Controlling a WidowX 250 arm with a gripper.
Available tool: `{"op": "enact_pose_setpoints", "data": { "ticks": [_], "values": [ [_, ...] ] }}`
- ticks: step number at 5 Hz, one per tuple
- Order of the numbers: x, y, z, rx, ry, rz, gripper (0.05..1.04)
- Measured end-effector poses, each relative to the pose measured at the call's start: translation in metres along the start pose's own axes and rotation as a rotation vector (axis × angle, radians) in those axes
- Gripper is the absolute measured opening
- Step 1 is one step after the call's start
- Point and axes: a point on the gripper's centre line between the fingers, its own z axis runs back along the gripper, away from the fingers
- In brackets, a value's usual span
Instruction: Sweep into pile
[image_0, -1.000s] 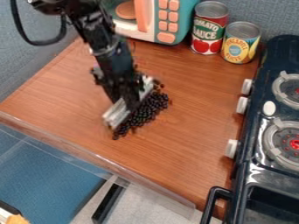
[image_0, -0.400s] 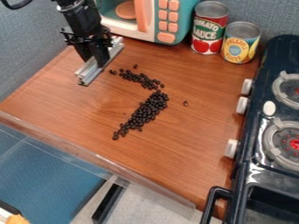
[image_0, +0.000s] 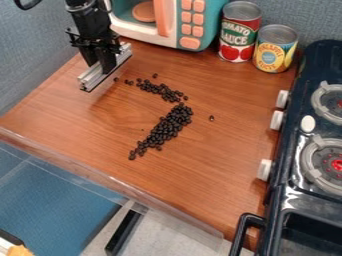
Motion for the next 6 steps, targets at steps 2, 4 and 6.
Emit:
{"op": "enact_pose_setpoints", "data": {
  "ticks": [2, 4, 6],
  "values": [
    [0.001, 0.008, -0.005, 0.079, -0.006, -0.087, 0.365],
    [-0.005, 0.005, -0.019, 0.136, 0.001, -0.147, 0.365],
    [-0.011, -0.035, -0.023, 0.089, 0.003, -0.217, 0.365]
  ]
}}
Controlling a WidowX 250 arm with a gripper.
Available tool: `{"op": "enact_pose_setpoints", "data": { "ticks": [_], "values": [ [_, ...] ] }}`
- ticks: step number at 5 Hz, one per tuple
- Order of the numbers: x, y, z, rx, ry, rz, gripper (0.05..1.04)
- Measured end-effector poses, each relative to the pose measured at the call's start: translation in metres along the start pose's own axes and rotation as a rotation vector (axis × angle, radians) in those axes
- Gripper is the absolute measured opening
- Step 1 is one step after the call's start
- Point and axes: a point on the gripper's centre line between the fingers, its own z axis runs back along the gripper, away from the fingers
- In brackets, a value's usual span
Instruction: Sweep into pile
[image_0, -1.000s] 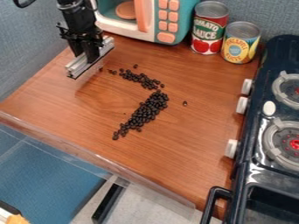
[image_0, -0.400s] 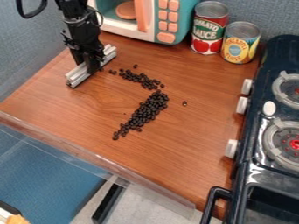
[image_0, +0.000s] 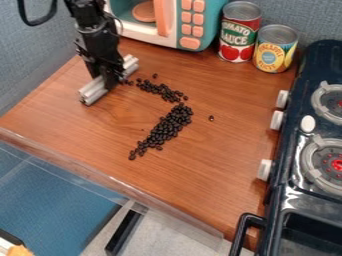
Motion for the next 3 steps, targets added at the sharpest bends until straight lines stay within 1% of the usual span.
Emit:
{"op": "enact_pose_setpoints", "data": {
  "ticks": [1, 2, 3],
  "values": [
    [0.005, -0.022, -0.001, -0.033, -0.005, -0.033, 0.365],
    [0.011, -0.038, -0.002, -0.051, 0.003, -0.054, 0.365],
    [0.019, -0.053, -0.003, -0.051, 0.003, -0.084, 0.365]
  ]
}}
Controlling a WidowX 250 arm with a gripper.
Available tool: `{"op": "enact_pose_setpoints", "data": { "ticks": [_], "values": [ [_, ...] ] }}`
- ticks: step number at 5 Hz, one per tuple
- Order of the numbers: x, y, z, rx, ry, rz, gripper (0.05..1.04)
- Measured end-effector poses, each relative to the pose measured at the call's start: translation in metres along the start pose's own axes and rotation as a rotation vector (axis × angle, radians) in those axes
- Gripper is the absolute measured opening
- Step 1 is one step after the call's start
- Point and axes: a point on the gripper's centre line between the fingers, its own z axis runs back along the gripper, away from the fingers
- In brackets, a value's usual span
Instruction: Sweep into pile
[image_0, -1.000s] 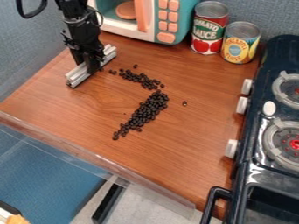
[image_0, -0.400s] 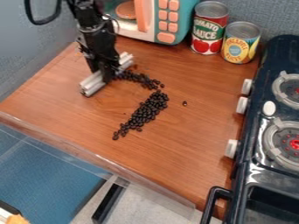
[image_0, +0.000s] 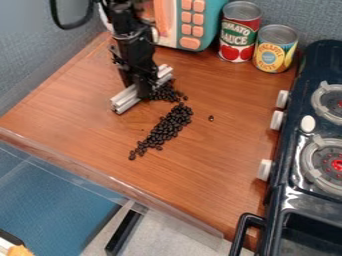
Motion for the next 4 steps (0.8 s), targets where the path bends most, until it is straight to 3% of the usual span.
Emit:
{"op": "enact_pose_setpoints", "data": {
  "ticks": [3, 4],
  "values": [
    [0.001, -0.020, -0.003, -0.006, -0.003, -0.039, 0.365],
    [-0.002, -0.032, -0.003, -0.027, 0.002, -0.068, 0.365]
  ]
}}
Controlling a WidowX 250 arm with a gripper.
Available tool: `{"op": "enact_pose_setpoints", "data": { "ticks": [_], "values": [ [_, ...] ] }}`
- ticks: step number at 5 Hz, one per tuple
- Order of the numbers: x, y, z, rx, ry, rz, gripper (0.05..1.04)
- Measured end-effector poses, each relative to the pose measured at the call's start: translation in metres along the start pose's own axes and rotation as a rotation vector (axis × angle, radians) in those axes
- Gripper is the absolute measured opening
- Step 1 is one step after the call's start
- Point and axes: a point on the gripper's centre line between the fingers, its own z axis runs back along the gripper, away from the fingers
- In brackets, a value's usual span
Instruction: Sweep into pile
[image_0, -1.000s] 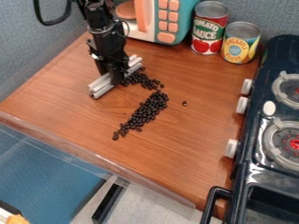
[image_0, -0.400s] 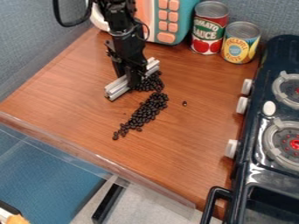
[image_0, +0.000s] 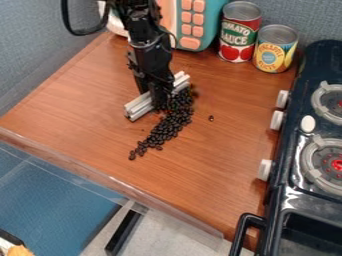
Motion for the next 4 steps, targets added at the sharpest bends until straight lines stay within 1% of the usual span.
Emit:
{"op": "enact_pose_setpoints", "data": {
  "ticks": [2, 4],
  "values": [
    [-0.008, -0.013, 0.001, -0.037, 0.009, -0.014, 0.365],
    [-0.015, -0.025, 0.002, -0.061, 0.018, -0.040, 0.365]
  ]
}}
